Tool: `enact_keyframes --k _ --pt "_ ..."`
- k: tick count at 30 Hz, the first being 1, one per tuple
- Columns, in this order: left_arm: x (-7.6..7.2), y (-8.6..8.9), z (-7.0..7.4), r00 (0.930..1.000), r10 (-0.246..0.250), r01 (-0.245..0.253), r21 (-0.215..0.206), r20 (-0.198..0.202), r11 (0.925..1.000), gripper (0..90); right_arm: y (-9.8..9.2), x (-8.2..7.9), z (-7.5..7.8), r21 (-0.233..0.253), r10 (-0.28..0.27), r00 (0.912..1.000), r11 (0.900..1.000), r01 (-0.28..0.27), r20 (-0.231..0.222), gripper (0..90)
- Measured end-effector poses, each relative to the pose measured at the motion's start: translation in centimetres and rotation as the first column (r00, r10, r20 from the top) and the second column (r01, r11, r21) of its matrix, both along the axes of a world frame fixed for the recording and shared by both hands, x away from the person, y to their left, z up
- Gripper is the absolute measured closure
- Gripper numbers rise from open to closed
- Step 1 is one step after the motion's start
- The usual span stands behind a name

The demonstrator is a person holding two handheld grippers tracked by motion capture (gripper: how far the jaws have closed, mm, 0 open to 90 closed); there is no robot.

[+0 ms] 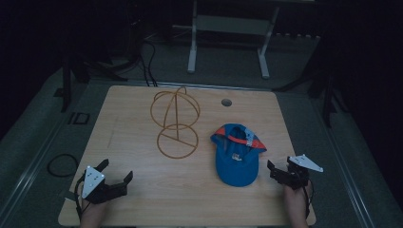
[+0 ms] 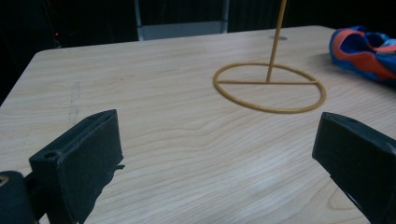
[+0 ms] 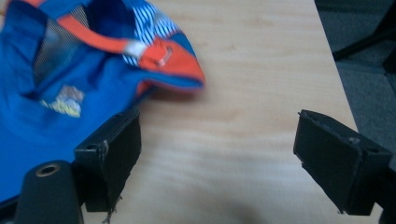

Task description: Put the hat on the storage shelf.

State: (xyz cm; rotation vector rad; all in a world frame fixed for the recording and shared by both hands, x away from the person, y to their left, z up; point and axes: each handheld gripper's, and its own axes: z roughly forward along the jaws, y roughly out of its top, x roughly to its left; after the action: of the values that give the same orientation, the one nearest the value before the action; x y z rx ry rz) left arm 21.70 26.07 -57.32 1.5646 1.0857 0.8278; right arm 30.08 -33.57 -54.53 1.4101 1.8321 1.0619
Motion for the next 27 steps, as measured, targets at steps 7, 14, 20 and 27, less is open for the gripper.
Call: enact_keyframes --k 7,14,20,27 --pt "0.0 -0.2 0.0 0.9999 -0.01 0.01 -0.022 0.009 0.9997 1.9 1.4 1.7 2.0 0.021 0.068 0.9976 0.998 -0.067 -0.018 13.9" --pt "0.1 -0.7 -0.1 0.999 -0.045 0.045 0.012 -0.008 0.9989 1.9 3.2 3.7 4.5 0.021 0.113 0.9936 0.993 -0.113 -0.012 13.5" --pt "0.2 -0.8 -0.2 0.9984 -0.051 0.052 0.04 -0.026 0.9979 2.0 4.5 5.4 6.4 0.047 0.168 0.9857 0.985 -0.168 -0.005 13.5" --pt "0.2 -0.8 -0.2 0.9982 -0.054 0.055 0.043 -0.026 0.9976 2.1 5.9 8.1 6.8 0.022 0.206 0.978 0.979 -0.205 -0.035 18.5"
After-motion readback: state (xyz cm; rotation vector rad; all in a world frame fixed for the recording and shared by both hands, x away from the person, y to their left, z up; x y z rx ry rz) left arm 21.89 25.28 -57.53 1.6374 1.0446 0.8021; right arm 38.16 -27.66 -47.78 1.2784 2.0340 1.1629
